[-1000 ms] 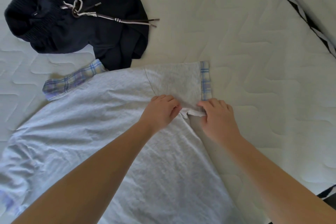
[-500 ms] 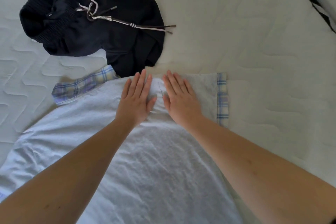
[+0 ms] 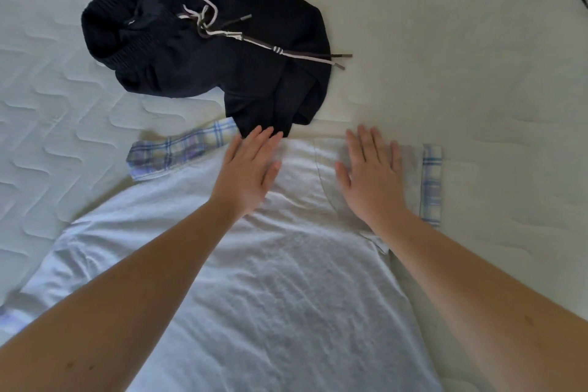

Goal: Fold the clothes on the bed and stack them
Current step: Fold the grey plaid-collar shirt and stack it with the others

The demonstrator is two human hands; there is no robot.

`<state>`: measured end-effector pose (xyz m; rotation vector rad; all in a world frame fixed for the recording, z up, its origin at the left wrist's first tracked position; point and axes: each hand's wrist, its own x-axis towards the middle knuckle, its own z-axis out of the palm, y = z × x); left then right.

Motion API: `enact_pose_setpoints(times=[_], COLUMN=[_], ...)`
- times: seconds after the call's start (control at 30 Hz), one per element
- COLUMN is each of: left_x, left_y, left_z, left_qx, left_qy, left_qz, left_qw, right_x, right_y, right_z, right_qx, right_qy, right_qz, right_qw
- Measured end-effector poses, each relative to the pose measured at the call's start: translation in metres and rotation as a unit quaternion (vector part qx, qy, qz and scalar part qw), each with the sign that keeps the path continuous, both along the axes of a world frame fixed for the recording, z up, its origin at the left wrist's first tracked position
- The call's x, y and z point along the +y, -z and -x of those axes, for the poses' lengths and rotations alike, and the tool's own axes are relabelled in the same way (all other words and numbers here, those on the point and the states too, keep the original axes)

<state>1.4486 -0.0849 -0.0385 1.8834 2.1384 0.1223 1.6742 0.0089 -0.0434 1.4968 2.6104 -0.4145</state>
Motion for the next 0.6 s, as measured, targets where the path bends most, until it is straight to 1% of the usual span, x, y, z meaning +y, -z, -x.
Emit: enact_pose_setpoints(times=[0.07,0.1,0.13,0.2,0.23,0.3,0.4,0.47,0.53,0.6], left_x=[-0.008,-0.012,-0.013,-0.009,-0.004,0.008,0.031,0.042,0.046,0.049], left_y=[-0.009,-0.012,-0.013,-0.014,-0.014,-0.017,-0.022,-0.023,-0.022,-0.020], left_z=[0.016,0.025,0.035,0.054,0.063,0.076,0.088,0.092,0.092,0.091], left_qx=[-0.007,-0.015,-0.029,-0.042,-0.037,-0.022,-0.039,-0.047,-0.056,-0.093], left_qy=[-0.072,-0.121,-0.174,-0.255,-0.266,-0.243,-0.220,-0.205,-0.186,-0.206], left_qz=[-0.091,-0.113,-0.112,-0.066,-0.038,0.009,0.071,0.103,0.111,0.097], left_qw=[0.993,0.986,0.978,0.964,0.963,0.970,0.972,0.972,0.975,0.969], right_x=[-0.004,-0.006,-0.007,-0.011,-0.012,-0.014,-0.011,-0.005,0.003,0.013], right_y=[-0.003,-0.004,-0.003,-0.002,-0.002,-0.002,-0.006,-0.011,-0.016,-0.020], right_z=[0.024,0.036,0.048,0.069,0.077,0.089,0.103,0.115,0.127,0.139], right_qx=[0.032,0.042,0.051,0.059,0.059,0.072,0.117,0.122,0.112,0.108], right_qy=[-0.056,-0.078,-0.094,-0.116,-0.122,-0.113,-0.044,-0.013,-0.002,-0.013], right_qz=[0.019,0.030,0.041,0.060,0.062,0.059,0.069,0.084,0.114,0.152], right_qw=[0.998,0.996,0.993,0.990,0.989,0.989,0.990,0.989,0.987,0.982])
